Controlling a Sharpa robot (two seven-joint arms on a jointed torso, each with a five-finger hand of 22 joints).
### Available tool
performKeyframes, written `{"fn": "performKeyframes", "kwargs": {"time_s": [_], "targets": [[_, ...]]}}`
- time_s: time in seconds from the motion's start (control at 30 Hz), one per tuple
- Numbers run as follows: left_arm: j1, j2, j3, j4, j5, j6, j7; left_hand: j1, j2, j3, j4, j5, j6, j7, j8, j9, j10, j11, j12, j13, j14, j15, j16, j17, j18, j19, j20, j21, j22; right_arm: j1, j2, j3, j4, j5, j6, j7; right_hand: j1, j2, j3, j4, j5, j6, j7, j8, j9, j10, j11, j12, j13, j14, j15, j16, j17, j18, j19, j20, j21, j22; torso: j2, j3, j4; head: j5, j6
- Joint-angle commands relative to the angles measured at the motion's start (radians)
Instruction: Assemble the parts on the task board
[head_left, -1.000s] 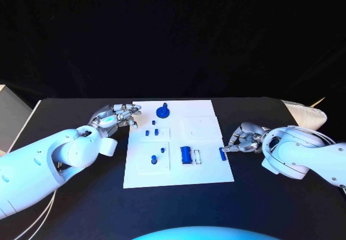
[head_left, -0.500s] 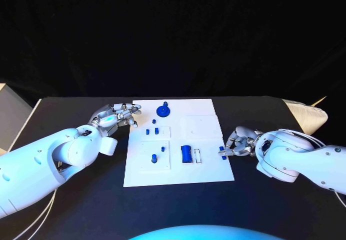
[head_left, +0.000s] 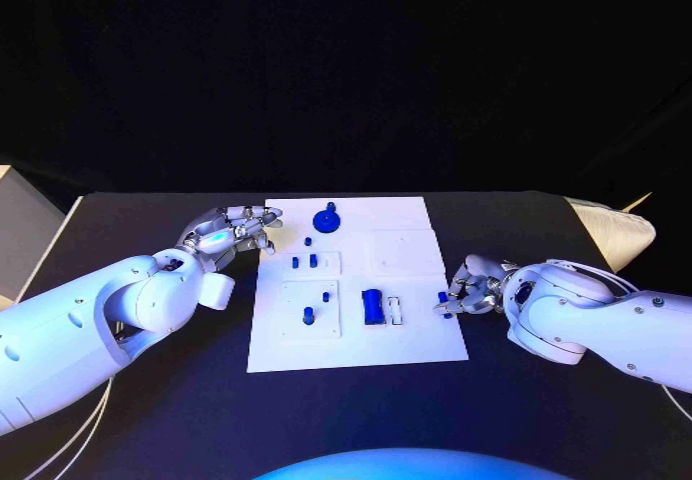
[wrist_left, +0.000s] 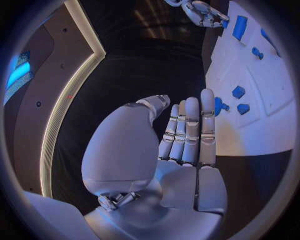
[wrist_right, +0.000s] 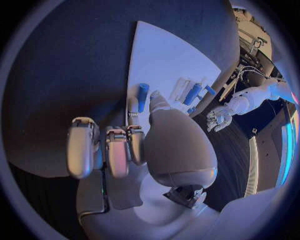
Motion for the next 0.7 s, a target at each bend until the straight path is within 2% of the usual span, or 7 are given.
{"fn": "performKeyframes", "kwargs": {"time_s": [0.03, 0.1, 0.27, 0.37, 0.4, 0.47, 0.7], "targets": [[0.000, 0.001, 0.001, 0.002, 0.004, 0.016, 0.012, -0.004, 0.002, 0.000, 0.004, 0.000, 0.000, 0.002, 0.005, 0.002, -0.008, -0.001, 0.006, -0.001, -0.002, -0.004, -0.003, -0.002, 0.007, 0.007, 0.001, -0.004, -0.001, -0.008, 0.009, -0.002, -0.006, -0.041, 0.013, -0.009, 0.023, -0.001, 0.015, 0.000, 0.006, -0.012, 0.000, 0.002, 0.000, 0.065, -0.007, -0.007, 0.207, 0.104, -0.007, 0.004, 0.263, -0.012, 0.049, -0.008, -0.005, 0.122, 0.000, -0.0004, 0.0002, 0.001, 0.000], [0.000, 0.001, 0.001, 0.002, 0.003, 0.016, 0.012, -0.004, 0.002, 0.000, 0.004, 0.000, 0.000, 0.002, 0.005, 0.002, -0.008, -0.001, 0.006, -0.001, -0.002, -0.004, -0.003, -0.002, 0.007, 0.007, 0.001, -0.004, -0.001, -0.010, 0.012, -0.002, -0.010, -0.046, 0.014, -0.010, 0.043, -0.002, 0.027, -0.002, 0.013, -0.019, 0.001, 0.000, 0.003, 0.064, -0.006, -0.010, 0.206, 0.104, -0.007, 0.004, 0.263, -0.011, 0.048, -0.008, -0.007, 0.122, -0.001, -0.0005, 0.0003, 0.001, 0.000], [-0.001, 0.000, 0.001, 0.002, 0.003, 0.016, 0.012, -0.004, 0.002, 0.000, 0.004, 0.000, 0.000, 0.002, 0.005, 0.002, -0.008, -0.001, 0.006, -0.001, -0.002, -0.004, -0.003, -0.002, 0.007, 0.007, 0.001, -0.004, -0.001, -0.012, 0.016, -0.002, -0.013, -0.051, 0.009, -0.011, 0.130, 0.001, 0.086, -0.009, 0.135, -0.032, 0.002, -0.011, 0.003, 0.062, -0.006, -0.012, 0.206, 0.104, -0.007, 0.004, 0.263, -0.012, 0.049, -0.009, -0.007, 0.124, -0.001, -0.0004, 0.0001, 0.002, 0.000], [-0.001, -0.001, 0.001, 0.002, 0.003, 0.015, 0.012, -0.004, 0.002, 0.000, 0.004, 0.000, 0.000, 0.002, 0.005, 0.002, -0.008, -0.001, 0.006, -0.001, -0.002, -0.004, -0.003, -0.002, 0.007, 0.007, 0.001, -0.004, -0.001, -0.013, 0.017, -0.002, -0.010, -0.050, 0.003, -0.009, 0.178, -0.015, 0.176, -0.004, 0.179, -0.028, 0.002, -0.020, 0.000, 0.062, -0.006, -0.011, 0.207, 0.104, -0.008, 0.004, 0.263, -0.012, 0.050, -0.011, -0.007, 0.126, -0.001, -0.0003, -0.0008, 0.002, 0.001], [-0.001, -0.001, 0.001, 0.002, 0.003, 0.015, 0.012, -0.004, 0.002, 0.000, 0.004, 0.000, 0.000, 0.002, 0.005, 0.002, -0.008, -0.001, 0.006, -0.001, -0.002, -0.004, -0.003, -0.002, 0.007, 0.007, 0.001, -0.004, -0.001, -0.013, 0.016, -0.002, -0.008, -0.047, -0.001, -0.008, 0.191, -0.027, 0.219, -0.007, 0.263, -0.027, 0.001, -0.020, 0.001, 0.062, -0.008, -0.010, 0.208, 0.104, -0.009, 0.004, 0.263, -0.012, 0.050, -0.012, -0.008, 0.127, -0.001, -0.0004, -0.0009, 0.003, 0.001], [-0.001, -0.001, 0.001, 0.003, 0.003, 0.015, 0.011, -0.004, 0.002, 0.000, 0.004, 0.000, 0.000, 0.002, 0.005, 0.002, -0.008, -0.001, 0.006, -0.001, -0.002, -0.004, -0.003, -0.002, 0.007, 0.007, 0.001, -0.004, -0.001, -0.014, 0.015, -0.002, -0.003, -0.035, -0.011, -0.005, 0.183, -0.057, 0.300, -0.009, 0.320, -0.023, 0.002, -0.014, 0.011, 0.063, -0.007, -0.009, 0.210, 0.104, -0.009, 0.004, 0.263, -0.012, 0.051, -0.012, -0.006, 0.129, -0.001, -0.0003, -0.0009, 0.003, 0.001], [-0.002, -0.002, 0.001, 0.003, 0.003, 0.015, 0.010, -0.004, 0.002, 0.000, 0.004, 0.000, 0.000, 0.002, 0.005, 0.002, -0.008, -0.001, 0.006, -0.001, -0.002, -0.004, -0.003, -0.002, 0.007, 0.007, 0.001, -0.004, -0.001, -0.014, 0.002, -0.002, 0.020, 0.114, -0.052, 0.011, 0.125, -0.098, 0.441, -0.028, 0.305, -0.035, 0.000, 0.008, 0.047, 0.065, -0.009, -0.008, 0.211, 0.104, -0.010, 0.004, 0.263, -0.014, 0.053, -0.013, 0.000, 0.137, -0.002, -0.0007, -0.0005, 0.003, 0.007]]}}
